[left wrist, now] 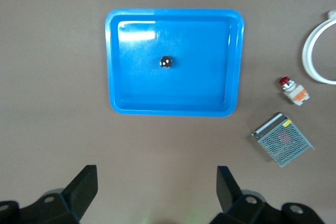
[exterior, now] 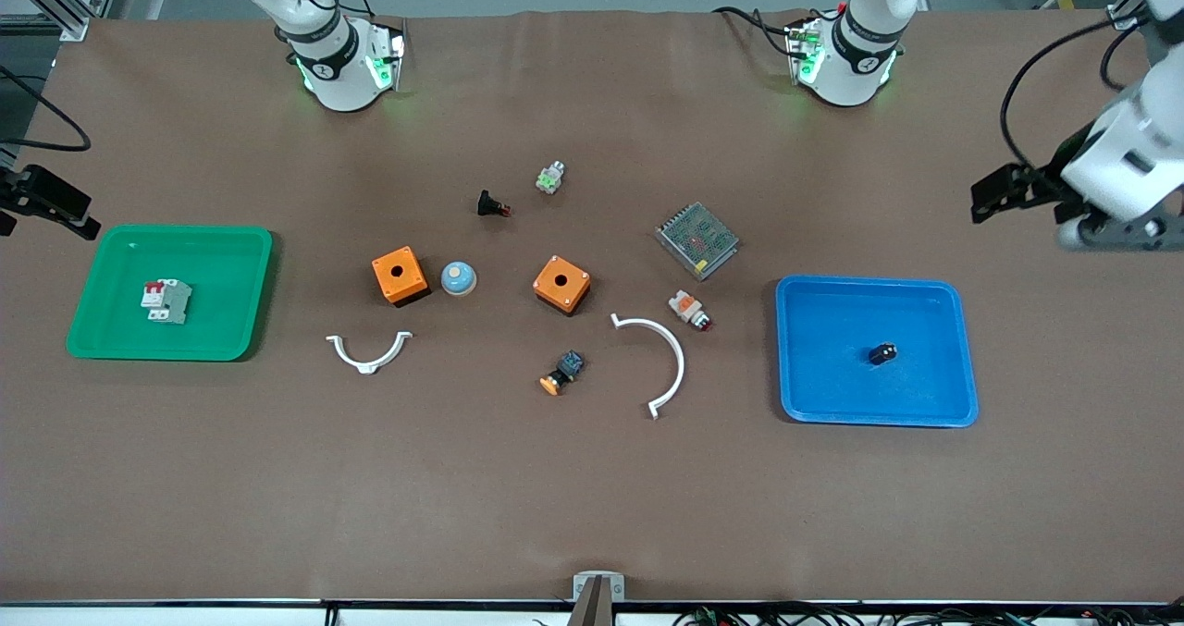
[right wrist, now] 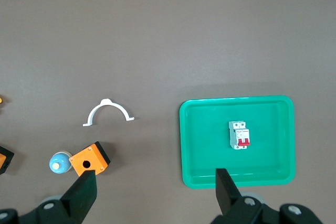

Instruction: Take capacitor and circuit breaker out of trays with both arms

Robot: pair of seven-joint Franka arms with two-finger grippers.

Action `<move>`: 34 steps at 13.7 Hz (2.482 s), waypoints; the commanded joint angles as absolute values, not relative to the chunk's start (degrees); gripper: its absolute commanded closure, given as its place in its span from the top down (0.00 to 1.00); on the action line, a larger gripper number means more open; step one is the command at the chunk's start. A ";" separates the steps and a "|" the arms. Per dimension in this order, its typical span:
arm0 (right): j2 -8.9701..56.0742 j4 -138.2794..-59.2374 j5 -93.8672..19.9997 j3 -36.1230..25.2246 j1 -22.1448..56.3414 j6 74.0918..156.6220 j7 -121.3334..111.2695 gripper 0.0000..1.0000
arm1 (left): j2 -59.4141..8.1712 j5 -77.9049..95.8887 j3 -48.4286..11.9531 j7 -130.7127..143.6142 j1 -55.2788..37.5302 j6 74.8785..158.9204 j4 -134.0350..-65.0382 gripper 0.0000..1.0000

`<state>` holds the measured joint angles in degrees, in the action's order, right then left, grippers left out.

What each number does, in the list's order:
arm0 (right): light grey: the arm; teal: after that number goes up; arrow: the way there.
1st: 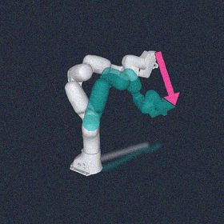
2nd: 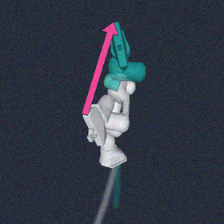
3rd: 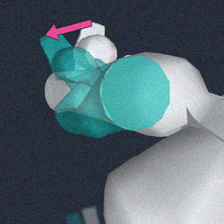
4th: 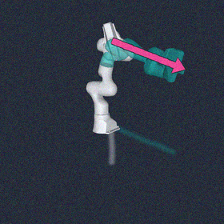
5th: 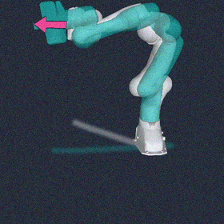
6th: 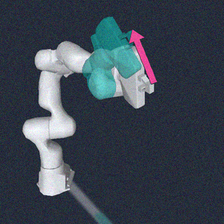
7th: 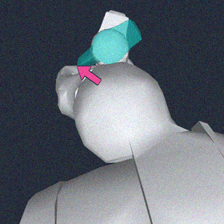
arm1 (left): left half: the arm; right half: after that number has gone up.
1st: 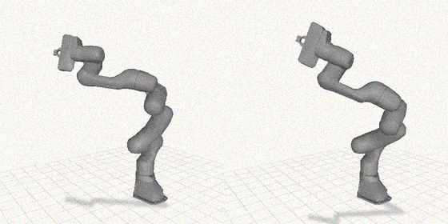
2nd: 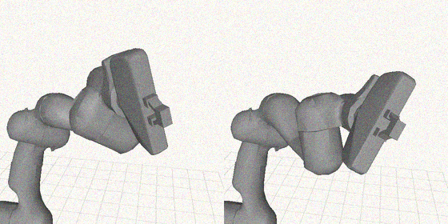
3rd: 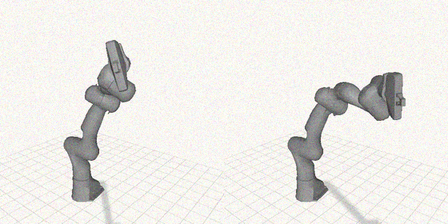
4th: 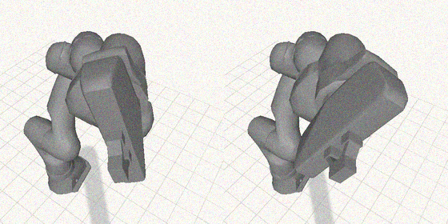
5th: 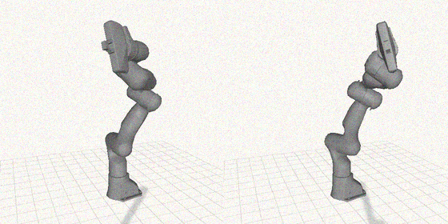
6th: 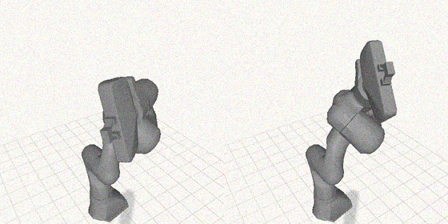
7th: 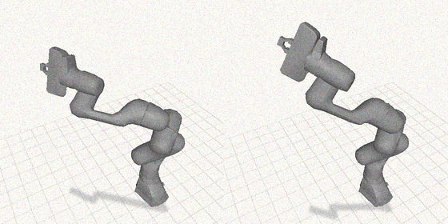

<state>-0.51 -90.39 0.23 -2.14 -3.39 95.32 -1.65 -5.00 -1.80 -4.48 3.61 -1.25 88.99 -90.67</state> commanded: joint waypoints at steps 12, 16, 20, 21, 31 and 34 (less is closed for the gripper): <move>1.67 -88.42 -0.18 -1.93 -4.31 94.22 -1.67 1.00 | -22.30 -2.99 -5.10 3.96 2.02 138.15 -116.45 0.86; 3.77 -88.59 -0.09 -1.85 -4.13 94.13 -1.67 1.00 | -27.32 -2.99 -4.92 4.22 2.11 142.91 -115.49 0.65; 7.38 -88.77 0.00 -1.85 -7.80 94.48 -2.63 1.00 | -29.17 -2.90 -4.92 4.31 2.11 143.96 -114.35 0.56; 9.30 -88.68 0.09 -1.93 -8.43 94.48 -4.90 1.00 | -29.35 -2.90 -4.92 4.31 2.11 144.31 -114.00 0.55; 17.84 -94.11 0.70 -1.93 -19.51 102.37 -21.79 1.00 | -28.57 -2.81 -4.75 5.36 2.46 143.53 -113.81 0.03; 17.14 -99.83 0.70 -1.93 -21.44 107.65 -23.12 1.00 | -23.31 -2.90 -5.18 5.45 2.29 138.81 -114.52 0.00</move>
